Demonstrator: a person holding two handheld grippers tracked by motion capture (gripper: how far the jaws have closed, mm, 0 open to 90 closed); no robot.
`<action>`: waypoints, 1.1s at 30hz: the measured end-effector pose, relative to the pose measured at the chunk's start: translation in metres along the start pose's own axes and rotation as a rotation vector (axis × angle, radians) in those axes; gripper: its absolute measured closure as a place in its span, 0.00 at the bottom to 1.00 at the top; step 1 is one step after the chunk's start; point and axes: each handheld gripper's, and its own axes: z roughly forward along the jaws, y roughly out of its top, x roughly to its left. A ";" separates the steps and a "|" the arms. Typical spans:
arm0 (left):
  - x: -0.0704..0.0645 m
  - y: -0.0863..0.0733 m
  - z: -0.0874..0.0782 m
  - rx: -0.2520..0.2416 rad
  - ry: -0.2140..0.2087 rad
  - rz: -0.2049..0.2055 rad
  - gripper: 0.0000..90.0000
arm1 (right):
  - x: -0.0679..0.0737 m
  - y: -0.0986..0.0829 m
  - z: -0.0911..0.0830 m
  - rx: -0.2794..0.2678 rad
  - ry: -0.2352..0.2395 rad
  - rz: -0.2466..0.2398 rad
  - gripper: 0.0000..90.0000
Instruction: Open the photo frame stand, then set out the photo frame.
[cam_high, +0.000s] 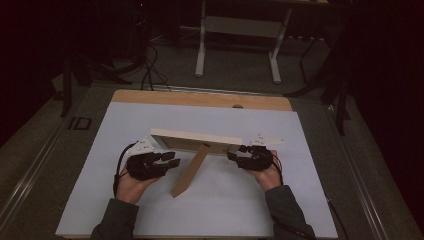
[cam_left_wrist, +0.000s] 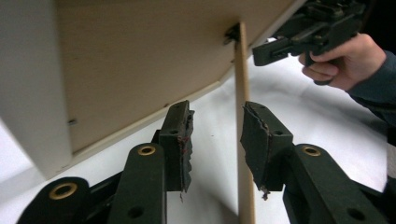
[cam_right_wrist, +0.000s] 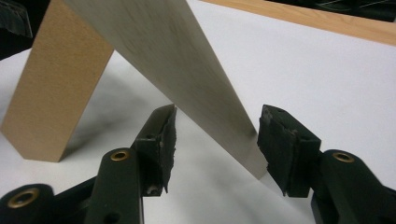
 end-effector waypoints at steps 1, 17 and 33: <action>0.001 0.000 0.000 -0.001 0.005 -0.003 0.74 | -0.001 -0.001 0.000 -0.002 -0.001 0.001 0.52; 0.009 0.002 -0.004 -0.013 0.069 -0.018 0.82 | -0.008 -0.010 -0.005 0.026 -0.003 0.009 0.55; 0.013 0.003 -0.006 -0.022 0.097 -0.022 0.98 | -0.014 -0.017 -0.010 0.087 -0.044 -0.016 1.00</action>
